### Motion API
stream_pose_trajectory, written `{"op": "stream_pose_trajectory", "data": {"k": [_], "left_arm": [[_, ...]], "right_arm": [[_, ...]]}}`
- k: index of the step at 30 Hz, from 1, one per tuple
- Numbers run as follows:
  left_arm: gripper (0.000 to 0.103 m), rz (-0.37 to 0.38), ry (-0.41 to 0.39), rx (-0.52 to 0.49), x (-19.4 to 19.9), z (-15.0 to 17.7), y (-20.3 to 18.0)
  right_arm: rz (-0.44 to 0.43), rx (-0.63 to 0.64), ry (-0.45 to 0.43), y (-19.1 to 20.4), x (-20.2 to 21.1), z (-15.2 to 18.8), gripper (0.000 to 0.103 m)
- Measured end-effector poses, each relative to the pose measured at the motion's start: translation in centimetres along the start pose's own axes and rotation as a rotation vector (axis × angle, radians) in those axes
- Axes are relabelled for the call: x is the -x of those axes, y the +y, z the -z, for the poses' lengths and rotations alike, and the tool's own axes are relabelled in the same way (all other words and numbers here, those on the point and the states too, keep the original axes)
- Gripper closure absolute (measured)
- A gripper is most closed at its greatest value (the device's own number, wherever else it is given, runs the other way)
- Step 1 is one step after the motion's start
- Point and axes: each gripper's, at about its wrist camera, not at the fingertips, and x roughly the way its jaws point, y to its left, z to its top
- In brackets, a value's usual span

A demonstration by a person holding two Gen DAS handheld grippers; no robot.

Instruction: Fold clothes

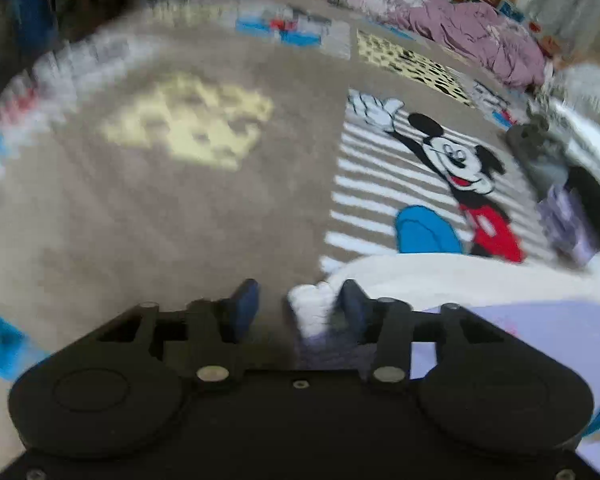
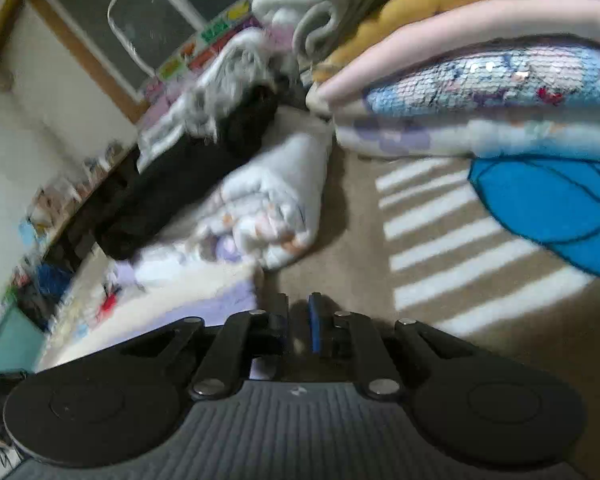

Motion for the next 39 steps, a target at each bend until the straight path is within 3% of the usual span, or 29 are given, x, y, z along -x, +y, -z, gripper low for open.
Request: {"op": "stream_pose_trajectory", "data": {"k": [1, 3, 7, 12, 16, 19, 22, 23, 24, 25, 27, 29, 30, 31, 34, 35, 37, 39], "left_arm": [[0.057, -0.014, -0.019, -0.024, 0.9, 0.4, -0.4], [0.057, -0.044, -0.061, -0.068, 2.8, 1.4, -1.0], [0.057, -0.101, -0.147, -0.082, 7.3, 4.1, -1.0], [0.057, -0.035, -0.161, 0.107, 11.3, 7.4, 1.2], [0.055, 0.075, -0.106, 0.294, 12.5, 10.6, 2.5], [0.050, 0.111, -0.079, 0.380, 12.4, 12.3, 2.1], [0.050, 0.114, -0.067, 0.419, 11.7, 13.4, 1.3], [0.057, 0.112, -0.065, 0.428, 11.3, 13.7, 1.0], [0.075, 0.109, -0.073, 0.416, 11.0, 14.0, 0.8], [0.101, 0.095, -0.095, 0.408, 11.6, 14.2, 0.8], [0.101, 0.067, -0.140, 0.392, 12.8, 14.6, 0.7], [0.101, 0.016, -0.127, 0.357, 12.8, 15.2, 1.0], [0.101, -0.009, -0.120, 0.339, 12.8, 15.4, 1.2], [0.099, -0.038, -0.078, 0.333, 11.9, 15.9, 1.3], [0.086, -0.038, -0.091, 0.335, 11.8, 17.1, 1.6], [0.076, -0.067, -0.107, 0.311, 12.3, 17.1, 1.2], [0.066, -0.128, -0.141, 0.260, 13.6, 17.1, 0.3], [0.067, -0.123, -0.197, 0.187, 14.3, 16.9, -1.2]], "right_arm": [[-0.001, 0.030, -0.021, 0.4, 0.5, -0.1, 0.067], [0.009, 0.062, -0.039, 0.8, 1.3, -0.1, 0.059], [0.018, 0.143, -0.077, 2.0, 3.5, 0.6, 0.059], [-0.008, 0.337, -0.136, 6.9, 6.7, 2.2, 0.059], [-0.187, 0.502, -0.103, 13.9, 7.7, 4.8, 0.058], [-0.346, 0.621, -0.003, 19.9, 7.8, 9.4, 0.050], [-0.437, 0.748, 0.121, 24.8, 6.9, 15.3, 0.049], [-0.458, 0.788, 0.160, 26.2, 6.6, 17.1, 0.049], [-0.463, 0.799, 0.189, 26.8, 6.1, 17.9, 0.049], [-0.467, 0.810, 0.217, 27.4, 5.6, 18.8, 0.048], [-0.476, 0.831, 0.274, 28.7, 4.6, 20.5, 0.046], [-0.485, 0.852, 0.331, 29.9, 3.6, 22.2, 0.047], [-0.489, 0.863, 0.359, 30.5, 3.1, 23.0, 0.056], [-0.489, 0.887, 0.383, 31.1, 2.7, 24.0, 0.057], [-0.429, 1.091, 0.341, 31.5, 4.0, 27.6, 0.053], [-0.426, 1.109, 0.328, 31.6, 4.4, 27.9, 0.053], [-0.421, 1.131, 0.309, 31.7, 5.2, 28.2, 0.051], [-0.416, 1.139, 0.292, 31.6, 6.2, 28.2, 0.051]]}}
